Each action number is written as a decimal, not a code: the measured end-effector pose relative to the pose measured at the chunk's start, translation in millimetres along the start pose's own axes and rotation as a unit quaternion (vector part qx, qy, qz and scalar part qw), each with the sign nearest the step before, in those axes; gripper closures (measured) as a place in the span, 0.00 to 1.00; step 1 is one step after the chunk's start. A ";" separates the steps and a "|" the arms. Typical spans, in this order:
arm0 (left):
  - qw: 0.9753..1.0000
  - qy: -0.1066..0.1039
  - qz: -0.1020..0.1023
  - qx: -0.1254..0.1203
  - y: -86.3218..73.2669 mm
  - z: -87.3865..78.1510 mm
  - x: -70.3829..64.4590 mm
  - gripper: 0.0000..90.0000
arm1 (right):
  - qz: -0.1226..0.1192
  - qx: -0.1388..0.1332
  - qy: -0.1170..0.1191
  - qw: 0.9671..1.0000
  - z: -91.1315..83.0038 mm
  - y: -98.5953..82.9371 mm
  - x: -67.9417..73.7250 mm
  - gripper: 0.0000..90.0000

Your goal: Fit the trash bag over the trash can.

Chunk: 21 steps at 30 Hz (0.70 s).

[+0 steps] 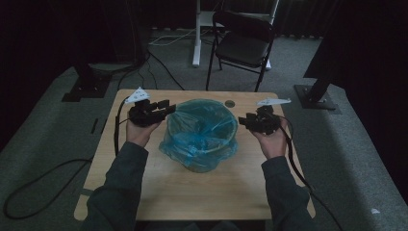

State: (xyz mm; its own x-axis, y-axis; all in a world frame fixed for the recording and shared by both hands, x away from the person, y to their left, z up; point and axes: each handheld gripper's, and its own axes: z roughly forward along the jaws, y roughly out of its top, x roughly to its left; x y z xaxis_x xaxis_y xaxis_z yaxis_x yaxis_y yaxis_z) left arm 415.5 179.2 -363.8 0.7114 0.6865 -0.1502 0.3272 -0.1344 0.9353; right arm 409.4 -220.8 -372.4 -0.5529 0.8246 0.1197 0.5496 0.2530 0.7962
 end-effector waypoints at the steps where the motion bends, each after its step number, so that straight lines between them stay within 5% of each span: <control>1: 1.000 -0.012 0.011 0.001 4.6 2.3 -5.5 0.64 | -0.001 -0.004 0.002 1.000 -2.3 -1.8 1.2 0.62; 6: 0.998 -0.036 0.043 0.022 16.8 12.3 -18.1 0.64 | -0.012 -0.013 0.015 1.000 -12.0 -9.2 7.3 0.60; 10: 0.994 -0.055 0.079 0.051 26.7 24.1 -32.3 0.65 | -0.018 -0.009 0.023 1.000 -13.3 -14.8 11.8 0.59; 18: 0.978 -0.072 0.145 0.132 36.7 60.4 -56.4 0.65 | -0.021 -0.002 0.031 0.999 -9.0 -22.3 14.8 0.57; 21: 0.969 -0.066 0.167 0.169 35.7 76.0 -63.8 0.66 | -0.021 -0.001 0.030 0.999 -8.5 -25.0 14.2 0.57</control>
State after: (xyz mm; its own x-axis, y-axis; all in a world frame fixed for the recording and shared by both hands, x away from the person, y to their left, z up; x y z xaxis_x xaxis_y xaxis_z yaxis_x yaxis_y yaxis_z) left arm 429.0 76.3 -345.2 0.8791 0.4694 0.0830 0.2334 -0.5757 0.7837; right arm 382.5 -219.8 -385.6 -0.6120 0.7816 0.1208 0.5232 0.2856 0.8029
